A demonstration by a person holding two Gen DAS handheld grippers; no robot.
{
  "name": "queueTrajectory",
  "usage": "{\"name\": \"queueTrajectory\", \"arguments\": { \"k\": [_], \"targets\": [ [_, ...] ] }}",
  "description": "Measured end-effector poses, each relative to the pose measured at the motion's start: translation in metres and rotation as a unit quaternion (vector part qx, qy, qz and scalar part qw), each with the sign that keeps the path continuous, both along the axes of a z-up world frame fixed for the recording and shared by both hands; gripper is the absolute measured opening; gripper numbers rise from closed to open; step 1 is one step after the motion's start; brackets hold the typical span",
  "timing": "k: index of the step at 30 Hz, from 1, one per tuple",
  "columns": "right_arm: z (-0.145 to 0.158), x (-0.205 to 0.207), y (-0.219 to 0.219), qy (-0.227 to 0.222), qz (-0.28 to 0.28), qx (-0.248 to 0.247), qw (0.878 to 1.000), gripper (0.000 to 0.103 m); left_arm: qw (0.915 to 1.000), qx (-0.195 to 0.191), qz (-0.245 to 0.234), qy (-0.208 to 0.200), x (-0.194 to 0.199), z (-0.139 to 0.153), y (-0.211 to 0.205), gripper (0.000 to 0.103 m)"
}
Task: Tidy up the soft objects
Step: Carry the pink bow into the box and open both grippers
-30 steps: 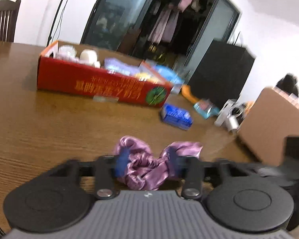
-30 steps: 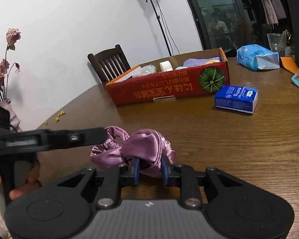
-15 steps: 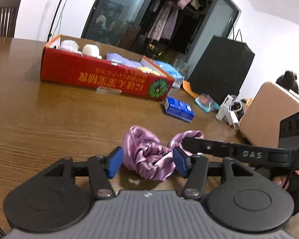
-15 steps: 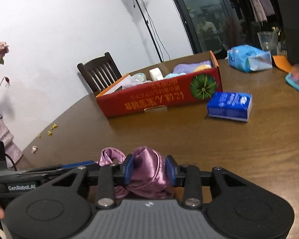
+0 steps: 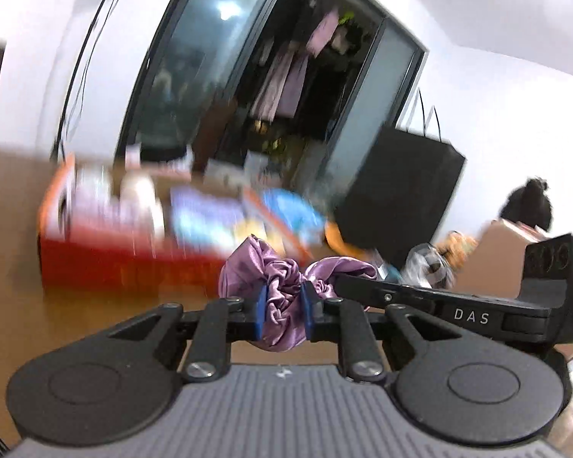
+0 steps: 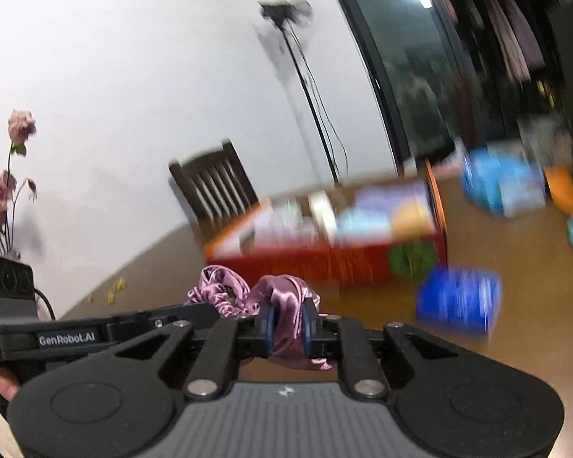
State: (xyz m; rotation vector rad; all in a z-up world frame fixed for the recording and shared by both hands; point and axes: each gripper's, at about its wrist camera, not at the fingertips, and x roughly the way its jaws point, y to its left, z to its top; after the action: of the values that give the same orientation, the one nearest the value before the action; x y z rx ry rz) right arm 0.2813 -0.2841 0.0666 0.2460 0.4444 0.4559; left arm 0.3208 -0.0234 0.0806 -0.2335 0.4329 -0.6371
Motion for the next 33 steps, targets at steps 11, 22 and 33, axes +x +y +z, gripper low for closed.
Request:
{"name": "queueTrajectory", "arguments": {
  "k": [11,22,33],
  "targets": [
    [-0.005,0.216,0.054,0.101,0.001,-0.077,0.992,0.014,0.9891,0.091,0.066,0.096,0.164,-0.035,-0.02,0.019],
    [-0.045,0.245,0.068,0.158,0.014,-0.085,0.984,0.016,0.9864,0.11,0.069,0.101,0.171,-0.055,-0.021,0.027],
    [0.026,0.176,0.03,0.072,0.009,-0.039,0.997,0.048,0.9921,0.087,0.086,0.028,0.093,0.016,-0.001,0.048]
  ]
}}
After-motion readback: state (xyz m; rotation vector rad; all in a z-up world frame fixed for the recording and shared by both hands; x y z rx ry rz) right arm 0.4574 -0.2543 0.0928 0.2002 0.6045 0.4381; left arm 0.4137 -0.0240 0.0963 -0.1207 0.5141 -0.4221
